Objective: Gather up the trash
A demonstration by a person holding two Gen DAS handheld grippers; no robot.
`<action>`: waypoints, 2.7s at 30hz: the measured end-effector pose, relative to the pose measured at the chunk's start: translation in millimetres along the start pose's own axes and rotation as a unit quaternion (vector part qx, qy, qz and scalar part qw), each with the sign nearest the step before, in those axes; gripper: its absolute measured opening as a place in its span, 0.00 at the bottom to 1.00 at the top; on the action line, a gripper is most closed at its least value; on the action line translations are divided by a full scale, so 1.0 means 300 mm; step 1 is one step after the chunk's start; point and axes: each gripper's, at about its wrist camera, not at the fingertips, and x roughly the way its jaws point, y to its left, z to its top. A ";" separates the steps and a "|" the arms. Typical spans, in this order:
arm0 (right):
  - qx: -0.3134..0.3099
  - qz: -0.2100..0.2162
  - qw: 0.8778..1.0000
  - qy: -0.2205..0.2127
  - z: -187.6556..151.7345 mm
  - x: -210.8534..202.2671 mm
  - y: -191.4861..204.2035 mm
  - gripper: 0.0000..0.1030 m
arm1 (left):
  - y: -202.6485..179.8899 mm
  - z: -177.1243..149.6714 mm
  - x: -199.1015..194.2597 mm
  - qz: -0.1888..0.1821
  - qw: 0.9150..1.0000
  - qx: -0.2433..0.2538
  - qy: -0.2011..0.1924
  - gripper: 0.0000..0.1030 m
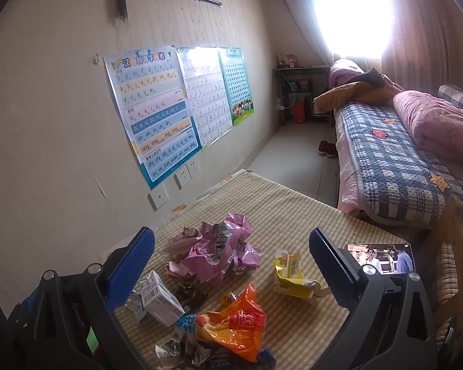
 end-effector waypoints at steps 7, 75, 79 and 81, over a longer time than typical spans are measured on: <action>0.000 0.000 1.000 0.001 -0.003 0.002 -0.001 0.93 | 0.001 -0.002 0.009 0.000 1.000 0.000 0.004 0.96; 0.007 -0.006 0.988 0.153 -0.297 0.158 -0.202 0.89 | 0.095 -0.167 0.377 -0.025 0.977 0.006 0.211 0.52; 0.017 0.024 0.985 0.169 -0.301 0.172 -0.194 0.87 | 0.082 -0.166 0.450 -0.048 0.972 -0.003 0.230 0.43; 0.024 0.039 0.983 0.178 -0.309 0.179 -0.192 0.83 | 0.061 -0.166 0.493 -0.044 0.970 0.007 0.238 0.35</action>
